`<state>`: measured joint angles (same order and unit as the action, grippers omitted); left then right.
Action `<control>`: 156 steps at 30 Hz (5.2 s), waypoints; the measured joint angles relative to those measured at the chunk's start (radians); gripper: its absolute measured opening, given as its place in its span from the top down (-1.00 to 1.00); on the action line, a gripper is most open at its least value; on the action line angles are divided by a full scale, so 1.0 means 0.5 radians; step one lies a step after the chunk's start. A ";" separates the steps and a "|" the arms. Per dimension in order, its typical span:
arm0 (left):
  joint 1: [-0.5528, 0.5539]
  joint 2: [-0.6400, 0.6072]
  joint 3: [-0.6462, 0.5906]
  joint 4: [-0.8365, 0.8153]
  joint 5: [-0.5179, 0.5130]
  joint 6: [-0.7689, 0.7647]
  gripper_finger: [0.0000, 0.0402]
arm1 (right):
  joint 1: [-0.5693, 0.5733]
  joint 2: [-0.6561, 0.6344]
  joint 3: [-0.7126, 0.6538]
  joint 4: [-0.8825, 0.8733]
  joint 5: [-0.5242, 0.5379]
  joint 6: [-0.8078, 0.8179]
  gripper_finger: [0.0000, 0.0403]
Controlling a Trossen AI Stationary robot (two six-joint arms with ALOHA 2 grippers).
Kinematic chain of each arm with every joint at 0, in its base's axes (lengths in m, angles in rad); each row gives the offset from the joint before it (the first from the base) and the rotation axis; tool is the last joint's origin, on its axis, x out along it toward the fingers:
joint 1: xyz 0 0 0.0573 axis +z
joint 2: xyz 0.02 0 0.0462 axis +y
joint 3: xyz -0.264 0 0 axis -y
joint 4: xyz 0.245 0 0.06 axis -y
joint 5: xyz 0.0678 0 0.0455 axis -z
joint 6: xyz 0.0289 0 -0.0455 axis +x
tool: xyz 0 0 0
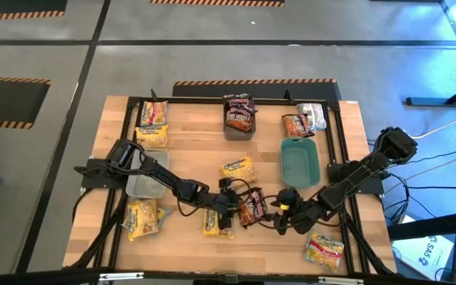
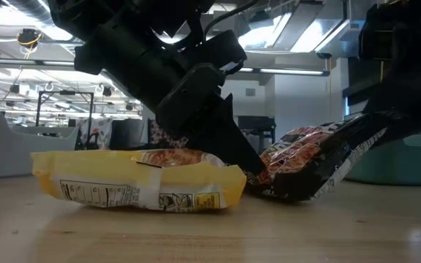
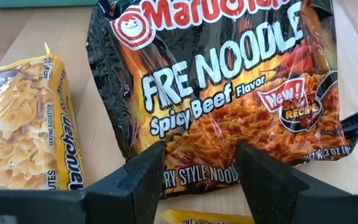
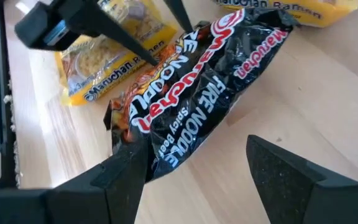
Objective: Sort Maruchan noodles
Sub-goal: Put the black noodle pack into the black bin
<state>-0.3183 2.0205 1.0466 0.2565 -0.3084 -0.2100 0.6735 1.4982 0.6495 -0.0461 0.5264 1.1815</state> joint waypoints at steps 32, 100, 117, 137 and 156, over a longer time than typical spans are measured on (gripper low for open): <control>0.000 0.004 -0.004 0.019 0.000 0.004 0.04 | -0.385 0.259 0.000 0.529 -0.310 0.029 -0.28; 0.291 -1.360 -0.874 0.086 0.089 0.233 0.04 | -1.632 -0.305 1.198 -0.756 -0.480 -2.618 0.52; 0.487 -1.360 -0.874 0.080 0.089 0.320 0.04 | -2.434 0.350 1.573 -0.900 -1.512 -3.356 0.52; 0.506 -1.358 -0.874 0.149 0.073 0.531 0.04 | -2.526 0.744 1.572 -1.044 -1.767 -3.496 0.52; 0.506 -1.358 -0.874 0.147 0.074 0.568 0.04 | -2.504 0.809 1.525 -0.785 -1.401 -3.418 -0.14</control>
<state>-0.0654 1.3415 0.6098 0.3302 -0.2714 0.0740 -0.5787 1.9026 1.4120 -0.4387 -0.1739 -0.5277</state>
